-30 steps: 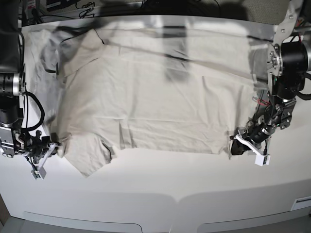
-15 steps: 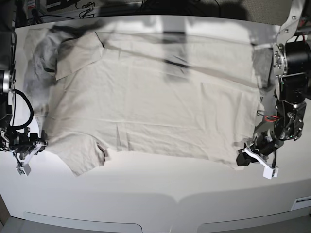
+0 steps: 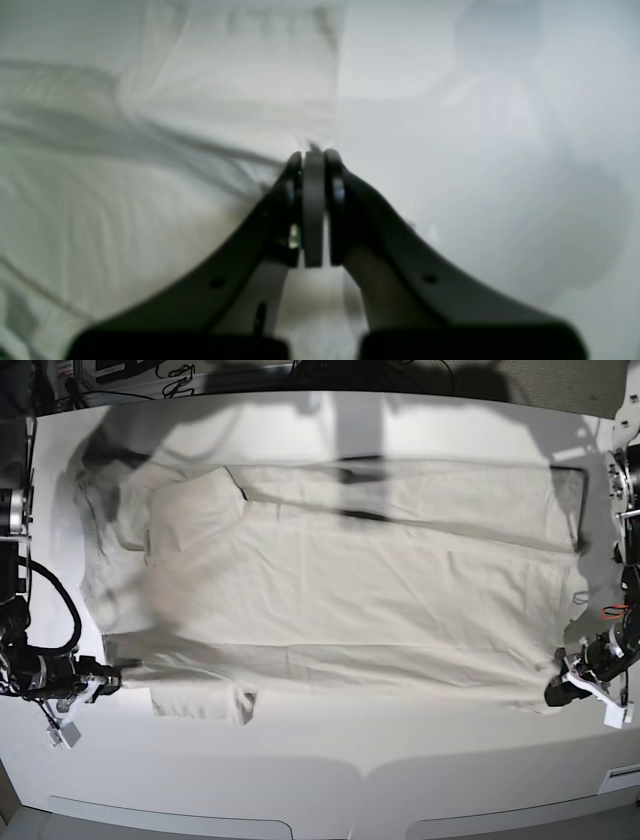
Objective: Fold the T-shirt properly
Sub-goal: 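Lift the hem and fold it over toward the collar with both grippers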
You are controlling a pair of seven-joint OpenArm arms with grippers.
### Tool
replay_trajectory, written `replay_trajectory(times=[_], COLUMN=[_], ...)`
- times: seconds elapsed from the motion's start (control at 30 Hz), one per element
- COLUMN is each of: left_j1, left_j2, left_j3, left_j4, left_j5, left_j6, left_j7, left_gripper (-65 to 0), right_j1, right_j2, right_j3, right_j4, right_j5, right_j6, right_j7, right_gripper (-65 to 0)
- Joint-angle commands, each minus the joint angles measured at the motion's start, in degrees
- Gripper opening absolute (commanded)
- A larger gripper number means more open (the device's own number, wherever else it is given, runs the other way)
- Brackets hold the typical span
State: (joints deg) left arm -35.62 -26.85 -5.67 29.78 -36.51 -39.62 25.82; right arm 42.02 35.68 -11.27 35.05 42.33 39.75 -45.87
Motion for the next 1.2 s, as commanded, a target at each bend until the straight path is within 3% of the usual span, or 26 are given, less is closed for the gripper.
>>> replay_trajectory(times=[0.0, 0.2, 0.33, 0.6, 0.9, 1.17], left_j1=[-0.9, 4.3, 8.8, 19.8, 31.9, 41.2], left_j2=[-2.0, -5.9, -7.7, -11.2, -11.1, -11.1], left_j3=[-0.3, -0.3, -0.3, -0.8, -12.5, -18.9], left_j4=[1.1, 1.9, 6.3, 24.8, 38.2, 43.2], left_j5=[-2.1, -7.4, -12.2, -19.8, -21.1, -22.5], left_j6=[-0.4, -0.4, -0.4, -0.4, -0.4, -0.4], left_j7=[-1.1, -0.7, 2.4, 8.2, 12.2, 14.0], left_gripper=[-65.0, -65.0, -65.0, -65.0, -65.0, -65.0], right_j1=[0.5, -10.0, -16.2, -24.3, -31.9, -37.6], right_j2=[1.2, 1.5, 1.8, 1.8, 1.7, 1.8], right_j3=[0.3, 0.3, 1.3, 14.2, 28.1, 32.5], right_j4=[2.8, 17.7, 26.6, 33.8, 38.9, 42.5], right_j5=[2.5, 7.2, 8.2, 9.4, 10.9, 15.2], right_j6=[0.3, 0.3, 0.3, 0.3, 0.3, 0.3], right_j7=[0.3, -1.7, -2.3, -5.4, -8.8, -12.6], right_gripper=[-65.0, -65.0, -65.0, -65.0, -65.0, -65.0])
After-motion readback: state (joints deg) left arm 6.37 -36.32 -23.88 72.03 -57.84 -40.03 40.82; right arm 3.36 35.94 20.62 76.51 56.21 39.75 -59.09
